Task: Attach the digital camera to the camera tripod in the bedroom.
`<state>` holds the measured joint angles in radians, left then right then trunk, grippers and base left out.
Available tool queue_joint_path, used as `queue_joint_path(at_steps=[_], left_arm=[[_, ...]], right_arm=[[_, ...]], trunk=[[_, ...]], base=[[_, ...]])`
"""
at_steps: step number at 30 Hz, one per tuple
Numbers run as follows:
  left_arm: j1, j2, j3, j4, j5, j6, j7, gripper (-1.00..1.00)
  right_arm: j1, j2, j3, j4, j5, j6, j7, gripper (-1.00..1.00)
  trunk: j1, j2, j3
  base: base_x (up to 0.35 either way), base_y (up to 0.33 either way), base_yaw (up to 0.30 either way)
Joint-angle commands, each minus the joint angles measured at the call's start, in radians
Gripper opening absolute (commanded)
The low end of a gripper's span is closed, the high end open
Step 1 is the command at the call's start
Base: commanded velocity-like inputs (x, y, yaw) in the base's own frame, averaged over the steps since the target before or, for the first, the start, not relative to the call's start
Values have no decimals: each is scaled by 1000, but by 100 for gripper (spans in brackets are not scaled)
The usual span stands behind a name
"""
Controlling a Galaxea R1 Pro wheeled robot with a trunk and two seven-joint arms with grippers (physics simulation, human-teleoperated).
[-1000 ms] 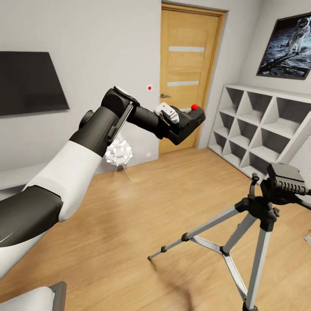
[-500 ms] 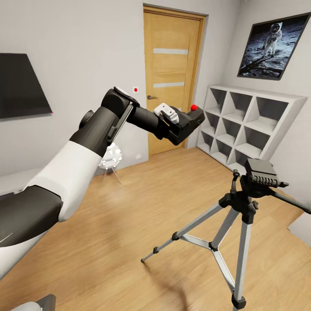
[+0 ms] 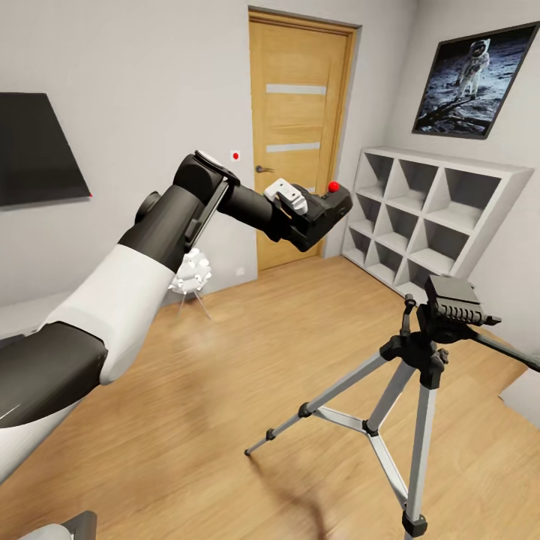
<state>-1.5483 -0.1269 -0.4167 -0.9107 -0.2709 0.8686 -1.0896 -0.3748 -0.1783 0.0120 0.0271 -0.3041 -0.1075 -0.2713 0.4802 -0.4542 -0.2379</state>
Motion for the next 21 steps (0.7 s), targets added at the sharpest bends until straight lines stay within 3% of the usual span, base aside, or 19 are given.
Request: queue_joint_path(at_steps=[1,2,6,14,18,21], left_arm=[[-1,0,2,0,-10,5,-9,-100],[-1,0,2,0,-10,4,-9,-100],[-1,0,4,-1,-10,3,-9,-100],[-1,1,5,-1,-10,-2,-9,-100],[-1,2,8,-1,-10,-27,-10,-100],[-1,2,8,-1,-10,-31,-10,-100]], right_arm=[[-1,-3,2,4,-12,-7,1,100],[1,-15,2,6,-41,-10,2,100],[4,-28,2,10,-92,-24,4,100],[5,-55,2,27,-107,-30,15,100],[6,-88,2,30,-110,-31,83,100],[7,-97,2,31,-110,-31,111,100]], trunk=[[0,-2,-2],[0,-2,-2],[0,-2,-2],[0,-2,-2],[0,-2,-2],[0,-2,-2]], base=[[0,0,0],[0,0,0],[0,0,0],[0,0,0],[0,0,0],[0,0,0]])
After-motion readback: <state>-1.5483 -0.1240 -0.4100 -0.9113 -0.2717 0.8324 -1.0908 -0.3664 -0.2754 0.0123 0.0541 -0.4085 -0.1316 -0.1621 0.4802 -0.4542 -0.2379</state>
